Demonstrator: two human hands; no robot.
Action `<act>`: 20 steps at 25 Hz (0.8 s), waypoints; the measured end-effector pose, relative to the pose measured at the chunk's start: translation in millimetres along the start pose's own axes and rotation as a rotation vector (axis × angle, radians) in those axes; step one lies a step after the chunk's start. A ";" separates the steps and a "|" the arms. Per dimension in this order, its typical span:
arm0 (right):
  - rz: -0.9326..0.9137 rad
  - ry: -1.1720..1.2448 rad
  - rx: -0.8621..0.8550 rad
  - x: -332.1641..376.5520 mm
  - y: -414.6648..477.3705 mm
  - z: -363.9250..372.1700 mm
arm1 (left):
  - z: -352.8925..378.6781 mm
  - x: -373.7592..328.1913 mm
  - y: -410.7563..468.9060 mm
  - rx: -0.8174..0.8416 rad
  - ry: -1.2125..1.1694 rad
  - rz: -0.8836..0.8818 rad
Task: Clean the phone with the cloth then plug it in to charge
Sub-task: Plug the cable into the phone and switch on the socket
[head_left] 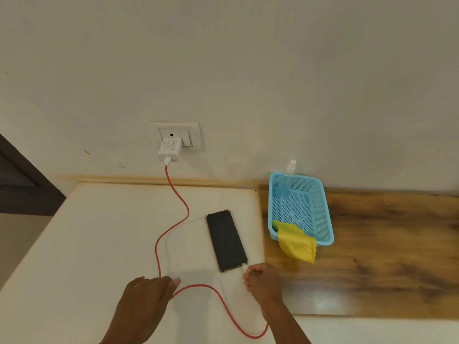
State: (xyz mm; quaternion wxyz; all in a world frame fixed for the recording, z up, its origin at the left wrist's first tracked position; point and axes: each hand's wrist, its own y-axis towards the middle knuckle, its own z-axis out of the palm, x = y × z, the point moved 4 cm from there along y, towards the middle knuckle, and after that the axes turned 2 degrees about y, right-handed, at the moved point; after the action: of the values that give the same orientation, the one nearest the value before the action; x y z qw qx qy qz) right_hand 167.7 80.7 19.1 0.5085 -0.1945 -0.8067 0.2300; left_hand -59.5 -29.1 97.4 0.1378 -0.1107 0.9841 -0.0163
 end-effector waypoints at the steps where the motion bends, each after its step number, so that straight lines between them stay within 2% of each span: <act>1: -0.086 -0.165 -0.056 1.7 -3.8 4.3 | -0.5 -0.4 1.9 -0.039 -0.109 -0.037; 2: -0.167 -0.288 -0.124 3.4 -8.7 7.8 | -4.3 -1.6 3.3 -0.076 -0.185 -0.083; 5: -0.272 -0.357 -0.249 3.1 -18.4 14.3 | -14.0 -2.8 3.4 -0.200 -0.215 -0.119; 8: -0.350 -0.432 -0.273 -2.8 -25.7 18.1 | -18.9 -7.8 6.4 -0.266 -0.162 -0.075; 11: -0.426 -0.466 -0.329 -6.5 -36.7 23.7 | -12.6 -24.4 5.0 -0.288 -0.045 0.040; 12: -0.437 -0.473 -0.356 -8.3 -38.5 25.6 | -4.2 -34.3 6.4 -0.245 -0.010 0.082; 15: -0.363 -0.523 -0.386 -9.3 -42.8 33.8 | 38.4 -73.7 12.2 0.082 0.079 0.127; 18: -0.361 -0.479 -0.432 -7.5 -41.5 38.0 | 81.9 -87.0 19.8 0.318 0.032 -0.030; 20: -0.350 -0.443 -0.468 -11.0 -38.8 41.1 | 93.2 -89.9 27.2 0.305 -0.065 -0.144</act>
State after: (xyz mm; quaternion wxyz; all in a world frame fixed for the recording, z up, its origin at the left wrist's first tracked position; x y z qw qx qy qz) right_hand 131.7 35.8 17.6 0.2949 -0.1100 -0.9491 -0.0146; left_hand 44.6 17.3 30.2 0.1831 -0.1594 0.9547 -0.1718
